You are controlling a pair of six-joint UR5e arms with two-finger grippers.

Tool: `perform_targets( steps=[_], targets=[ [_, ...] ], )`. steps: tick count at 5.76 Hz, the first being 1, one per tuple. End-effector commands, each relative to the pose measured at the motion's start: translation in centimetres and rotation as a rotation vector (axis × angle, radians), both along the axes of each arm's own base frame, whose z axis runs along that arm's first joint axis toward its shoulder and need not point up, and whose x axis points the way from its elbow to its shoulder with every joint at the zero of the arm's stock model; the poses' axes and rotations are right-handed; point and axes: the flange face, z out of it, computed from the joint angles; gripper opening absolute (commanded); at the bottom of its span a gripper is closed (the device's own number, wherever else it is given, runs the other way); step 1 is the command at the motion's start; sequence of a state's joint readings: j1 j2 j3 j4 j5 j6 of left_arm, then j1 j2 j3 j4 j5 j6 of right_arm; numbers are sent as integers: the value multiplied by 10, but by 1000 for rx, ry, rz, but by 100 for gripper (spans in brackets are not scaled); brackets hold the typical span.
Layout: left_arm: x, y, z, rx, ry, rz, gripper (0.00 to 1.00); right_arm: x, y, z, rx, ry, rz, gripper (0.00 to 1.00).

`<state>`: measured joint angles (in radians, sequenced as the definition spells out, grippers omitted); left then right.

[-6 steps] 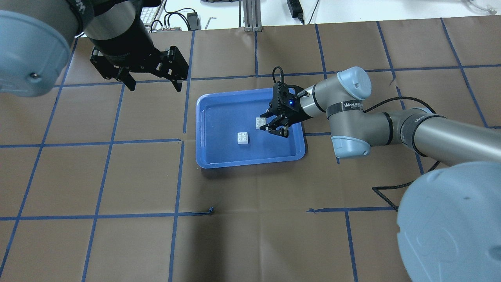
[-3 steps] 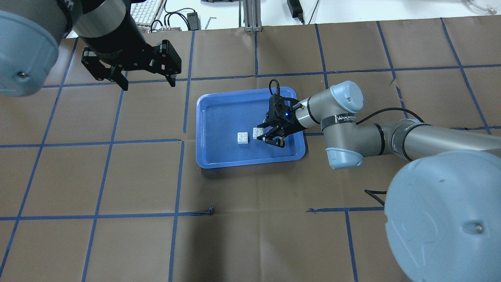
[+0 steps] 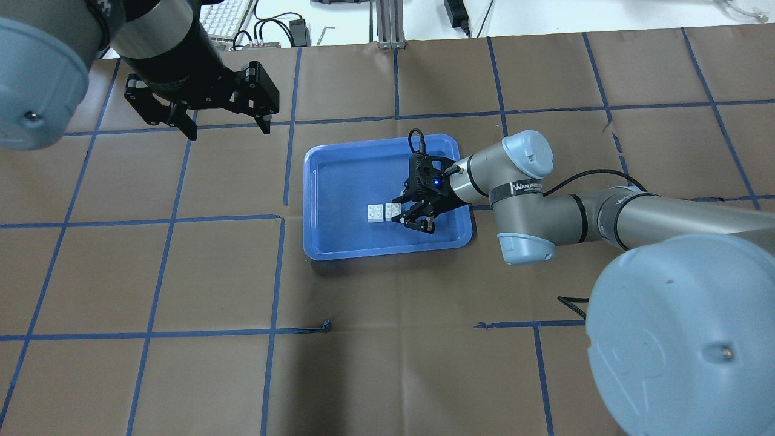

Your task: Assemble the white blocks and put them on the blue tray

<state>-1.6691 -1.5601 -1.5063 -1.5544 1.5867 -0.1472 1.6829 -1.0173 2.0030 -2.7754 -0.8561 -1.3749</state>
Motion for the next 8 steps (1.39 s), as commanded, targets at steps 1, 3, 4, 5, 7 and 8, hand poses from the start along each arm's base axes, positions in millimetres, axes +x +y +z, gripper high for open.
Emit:
perform_targets(
  steps=[1, 3, 4, 5, 7, 8],
  targets=[
    [0, 0, 0, 1, -1, 0, 99, 1, -1, -1, 12, -3, -12, 25],
    [0, 0, 0, 1, -1, 0, 99, 1, -1, -1, 17, -4, -19, 25],
    [0, 1, 1, -1, -1, 0, 99, 1, -2, -1, 13, -5, -20, 24],
    [0, 1, 1, -1, -1, 0, 99, 1, -4, 1, 22, -8, -36, 24],
    [0, 1, 1, -1, -1, 0, 99, 1, -4, 1, 25, -8, -39, 24],
    [0, 1, 1, -1, -1, 0, 99, 1, -4, 1, 26, -8, -40, 24]
  ],
)
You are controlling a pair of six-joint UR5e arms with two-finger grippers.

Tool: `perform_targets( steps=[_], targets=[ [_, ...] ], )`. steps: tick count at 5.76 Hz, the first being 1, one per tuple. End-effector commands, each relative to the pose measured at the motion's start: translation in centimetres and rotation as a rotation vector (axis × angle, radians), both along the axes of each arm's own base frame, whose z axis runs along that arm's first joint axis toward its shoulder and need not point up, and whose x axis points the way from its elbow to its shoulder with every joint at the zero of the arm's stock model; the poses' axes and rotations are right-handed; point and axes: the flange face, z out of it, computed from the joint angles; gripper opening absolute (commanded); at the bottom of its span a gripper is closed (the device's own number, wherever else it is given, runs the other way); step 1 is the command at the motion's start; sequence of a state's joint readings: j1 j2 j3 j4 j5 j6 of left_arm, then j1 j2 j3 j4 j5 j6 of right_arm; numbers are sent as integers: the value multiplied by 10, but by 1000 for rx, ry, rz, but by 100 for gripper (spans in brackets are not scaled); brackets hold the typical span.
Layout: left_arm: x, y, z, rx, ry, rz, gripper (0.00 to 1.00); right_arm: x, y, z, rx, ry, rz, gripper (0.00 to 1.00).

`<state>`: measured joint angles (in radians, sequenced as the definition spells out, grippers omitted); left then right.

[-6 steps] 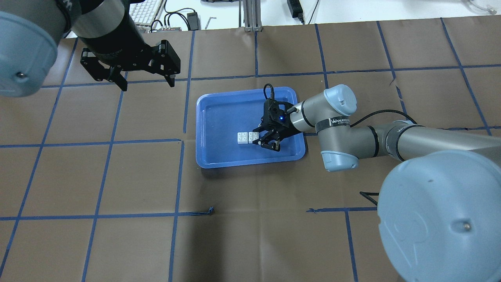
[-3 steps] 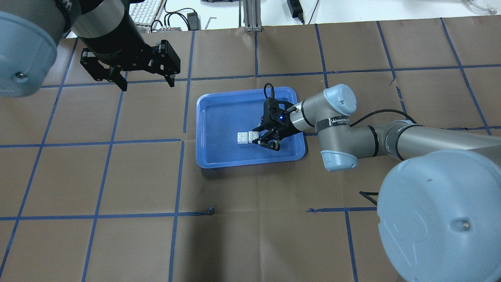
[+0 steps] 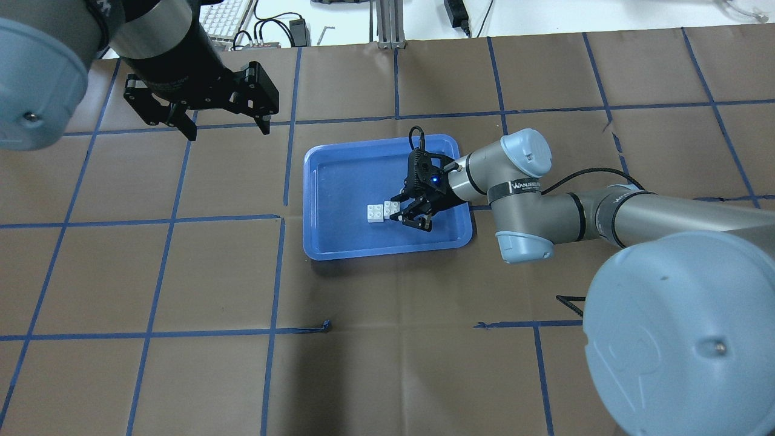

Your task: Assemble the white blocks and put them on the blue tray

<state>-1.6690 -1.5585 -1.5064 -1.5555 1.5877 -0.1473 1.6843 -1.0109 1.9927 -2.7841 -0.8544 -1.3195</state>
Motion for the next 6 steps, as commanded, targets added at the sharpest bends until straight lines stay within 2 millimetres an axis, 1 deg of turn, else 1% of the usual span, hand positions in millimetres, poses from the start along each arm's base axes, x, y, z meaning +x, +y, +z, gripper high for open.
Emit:
perform_targets(
  steps=[1, 2, 3, 5, 6],
  targets=[
    [0, -1, -1, 1, 0, 0, 99, 0, 0, -3, 6, 0, -1, 24],
    [0, -1, -1, 2, 0, 0, 99, 0, 0, -4, 11, 1, -2, 31],
    [0, 0, 0, 0, 0, 0, 99, 0, 1, -4, 19, -1, -13, 33],
    [0, 0, 0, 0, 2, 0, 99, 0, 1, -3, 22, -2, -17, 33],
    [0, 0, 0, 0, 2, 1, 99, 0, 1, -5, 26, -1, -17, 35]
  ],
)
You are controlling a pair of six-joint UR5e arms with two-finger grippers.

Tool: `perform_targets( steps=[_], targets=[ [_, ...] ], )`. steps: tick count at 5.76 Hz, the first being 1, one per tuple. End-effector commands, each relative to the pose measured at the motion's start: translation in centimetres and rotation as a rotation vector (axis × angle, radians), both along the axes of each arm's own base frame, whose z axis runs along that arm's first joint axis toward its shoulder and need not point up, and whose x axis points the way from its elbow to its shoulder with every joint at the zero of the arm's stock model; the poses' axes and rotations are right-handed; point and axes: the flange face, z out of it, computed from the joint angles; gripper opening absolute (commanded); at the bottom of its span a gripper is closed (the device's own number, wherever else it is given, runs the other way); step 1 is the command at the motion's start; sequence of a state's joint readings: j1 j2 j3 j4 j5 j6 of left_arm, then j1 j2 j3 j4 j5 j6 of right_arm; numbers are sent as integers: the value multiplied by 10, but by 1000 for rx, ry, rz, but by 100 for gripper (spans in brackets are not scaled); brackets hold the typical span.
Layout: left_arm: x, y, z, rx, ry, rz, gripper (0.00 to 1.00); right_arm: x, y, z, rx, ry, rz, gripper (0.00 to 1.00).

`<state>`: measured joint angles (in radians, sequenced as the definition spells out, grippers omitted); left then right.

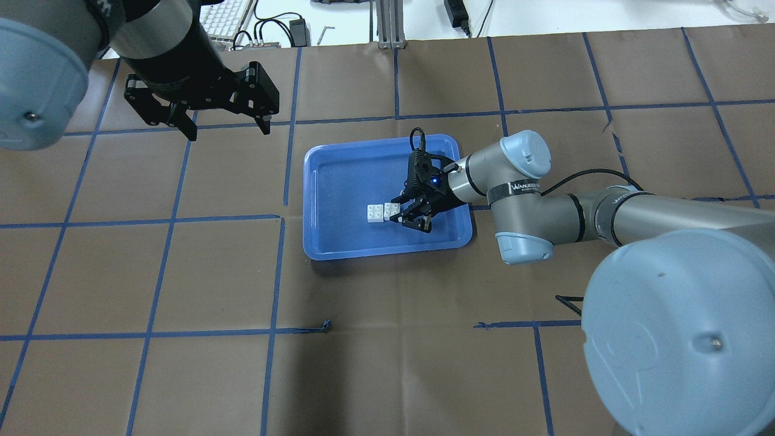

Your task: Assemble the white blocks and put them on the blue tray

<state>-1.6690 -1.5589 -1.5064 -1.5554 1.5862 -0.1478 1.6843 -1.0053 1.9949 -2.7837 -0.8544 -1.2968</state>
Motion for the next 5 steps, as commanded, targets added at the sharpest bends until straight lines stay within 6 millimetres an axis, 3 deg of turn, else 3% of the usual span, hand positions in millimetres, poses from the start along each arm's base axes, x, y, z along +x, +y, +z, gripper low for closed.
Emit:
perform_targets(
  steps=[1, 4, 5],
  targets=[
    [0, 0, 0, 0, 0, 0, 99, 0, 0, -1, 3, 0, 0, 39],
    [0, 0, 0, 0, 0, -1, 99, 0, -1, 1, -3, -2, 0, 66],
    [0, 0, 0, 0, 0, -1, 99, 0, -1, 1, -3, -2, 0, 66]
  ],
)
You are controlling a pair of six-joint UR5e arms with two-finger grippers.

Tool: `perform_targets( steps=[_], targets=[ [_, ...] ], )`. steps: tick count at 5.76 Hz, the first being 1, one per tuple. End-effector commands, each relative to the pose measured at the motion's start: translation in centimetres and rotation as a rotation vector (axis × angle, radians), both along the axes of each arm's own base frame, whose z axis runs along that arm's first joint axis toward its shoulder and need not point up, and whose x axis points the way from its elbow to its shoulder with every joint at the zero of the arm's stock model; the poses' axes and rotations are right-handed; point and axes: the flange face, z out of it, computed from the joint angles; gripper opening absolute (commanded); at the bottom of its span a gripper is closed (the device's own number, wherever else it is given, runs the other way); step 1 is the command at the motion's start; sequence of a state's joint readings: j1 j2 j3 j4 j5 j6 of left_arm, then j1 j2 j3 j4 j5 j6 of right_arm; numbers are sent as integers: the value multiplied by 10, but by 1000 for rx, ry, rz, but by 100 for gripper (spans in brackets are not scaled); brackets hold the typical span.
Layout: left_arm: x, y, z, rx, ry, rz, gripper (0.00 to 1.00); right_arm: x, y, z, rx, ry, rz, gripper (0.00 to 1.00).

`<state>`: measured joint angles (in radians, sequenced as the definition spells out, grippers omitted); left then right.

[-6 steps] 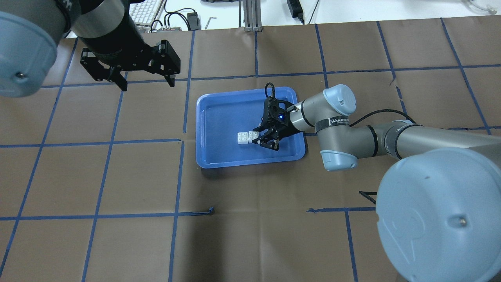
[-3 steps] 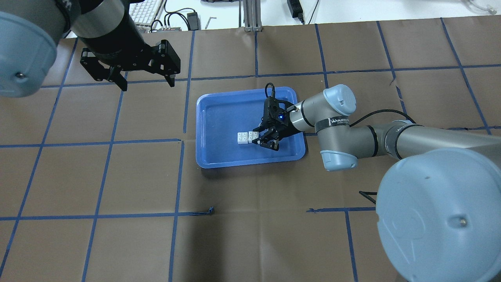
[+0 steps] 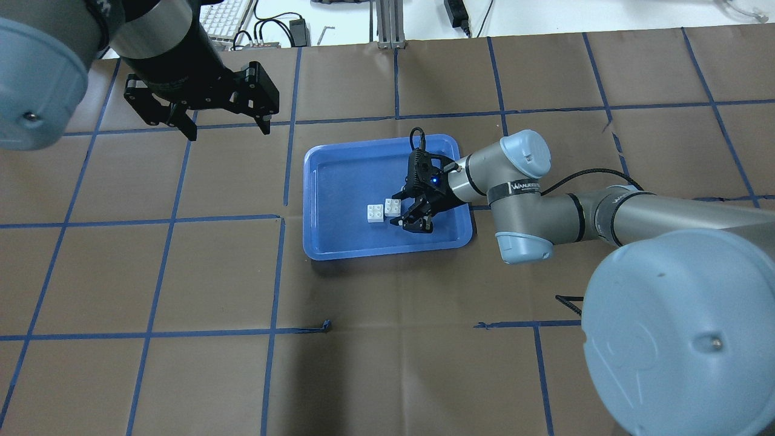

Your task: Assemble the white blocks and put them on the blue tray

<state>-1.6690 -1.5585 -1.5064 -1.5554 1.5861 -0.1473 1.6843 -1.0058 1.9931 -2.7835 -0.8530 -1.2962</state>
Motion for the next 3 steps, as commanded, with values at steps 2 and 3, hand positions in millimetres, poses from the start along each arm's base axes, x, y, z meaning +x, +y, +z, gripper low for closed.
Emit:
perform_targets(
  steps=[2, 3],
  targets=[
    [0, 0, 0, 0, -1, 2, 99, 2, 1, 2, 2, -30, 7, 66],
    [0, 0, 0, 0, -2, 0, 99, 3, 1, 3, 2, -43, 10, 65]
  ],
)
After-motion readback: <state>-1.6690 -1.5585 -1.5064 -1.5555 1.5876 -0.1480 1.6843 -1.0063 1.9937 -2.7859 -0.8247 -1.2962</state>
